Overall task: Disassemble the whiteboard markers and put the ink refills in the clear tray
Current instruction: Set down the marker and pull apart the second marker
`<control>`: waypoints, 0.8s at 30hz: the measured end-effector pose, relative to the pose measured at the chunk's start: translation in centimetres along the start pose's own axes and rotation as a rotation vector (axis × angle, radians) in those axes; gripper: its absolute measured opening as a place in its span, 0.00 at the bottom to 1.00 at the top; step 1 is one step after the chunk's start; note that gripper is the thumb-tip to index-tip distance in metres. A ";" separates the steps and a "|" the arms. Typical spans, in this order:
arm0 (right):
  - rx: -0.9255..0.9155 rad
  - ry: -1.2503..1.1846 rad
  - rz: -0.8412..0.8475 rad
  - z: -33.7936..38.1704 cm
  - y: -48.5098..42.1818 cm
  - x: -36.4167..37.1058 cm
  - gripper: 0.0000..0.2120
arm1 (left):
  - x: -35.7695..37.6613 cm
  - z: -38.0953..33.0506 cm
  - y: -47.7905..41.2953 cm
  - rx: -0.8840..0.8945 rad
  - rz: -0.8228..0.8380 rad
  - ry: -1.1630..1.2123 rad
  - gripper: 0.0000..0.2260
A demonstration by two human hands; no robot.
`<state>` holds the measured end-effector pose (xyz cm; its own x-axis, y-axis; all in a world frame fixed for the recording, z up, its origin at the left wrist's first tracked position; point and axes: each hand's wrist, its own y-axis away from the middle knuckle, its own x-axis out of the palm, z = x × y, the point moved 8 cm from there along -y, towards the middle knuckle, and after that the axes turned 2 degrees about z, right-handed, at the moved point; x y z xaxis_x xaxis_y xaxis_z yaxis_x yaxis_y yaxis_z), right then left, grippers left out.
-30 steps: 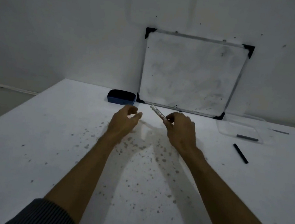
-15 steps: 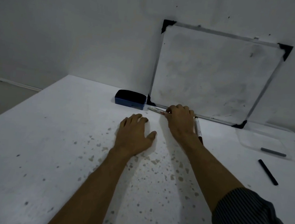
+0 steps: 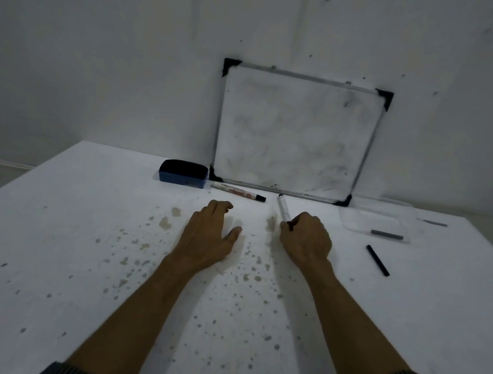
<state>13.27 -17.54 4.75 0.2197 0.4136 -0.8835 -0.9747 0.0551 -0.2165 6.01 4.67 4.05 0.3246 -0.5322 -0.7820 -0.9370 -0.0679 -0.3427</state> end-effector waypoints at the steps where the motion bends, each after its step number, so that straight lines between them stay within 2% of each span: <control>1: 0.033 -0.057 0.008 -0.5 0.5 -0.4 0.15 | 0.3 -0.5 0.1 0.016 0.013 -0.007 0.25; 4: 0.180 -0.294 0.024 -2.6 2.0 -1.7 0.15 | 0.9 -1.1 0.2 0.055 0.054 -0.043 0.24; 6: 0.221 -0.485 0.035 -3.5 3.1 -2.5 0.16 | 0.5 -1.3 0.3 0.050 0.041 0.030 0.22; 9: 0.144 -0.764 0.125 -3.3 5.4 -3.6 0.15 | -0.4 -3.4 1.2 0.068 -0.091 0.139 0.18; 12: 0.009 -0.947 0.262 -2.4 8.4 -4.6 0.11 | -0.7 -5.8 2.7 -0.052 -0.184 0.445 0.19; 14: -0.073 -0.955 0.309 -2.0 9.9 -5.1 0.11 | -0.4 -7.6 3.6 -0.031 -0.189 0.513 0.22; 16: -0.129 -0.925 0.340 -1.5 10.8 -5.1 0.12 | 0.5 -8.7 4.0 -0.077 -0.094 0.665 0.23; 19: -0.219 -0.824 0.427 -0.2 12.3 -4.4 0.13 | 1.2 -9.3 4.4 -0.145 -0.042 0.913 0.17; 21: -0.266 -0.748 0.465 0.4 13.1 -3.7 0.13 | 0.9 -8.4 4.6 -0.154 -0.070 0.964 0.17; 24: -0.311 -0.670 0.416 0.7 13.3 -3.4 0.13 | 1.0 -6.2 4.2 -0.215 -0.058 1.018 0.17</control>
<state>-0.43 -17.59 5.16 -0.3210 0.8014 -0.5048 -0.8936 -0.4329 -0.1190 1.56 -1.35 5.08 0.2005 -0.9767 0.0762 -0.9593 -0.2115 -0.1873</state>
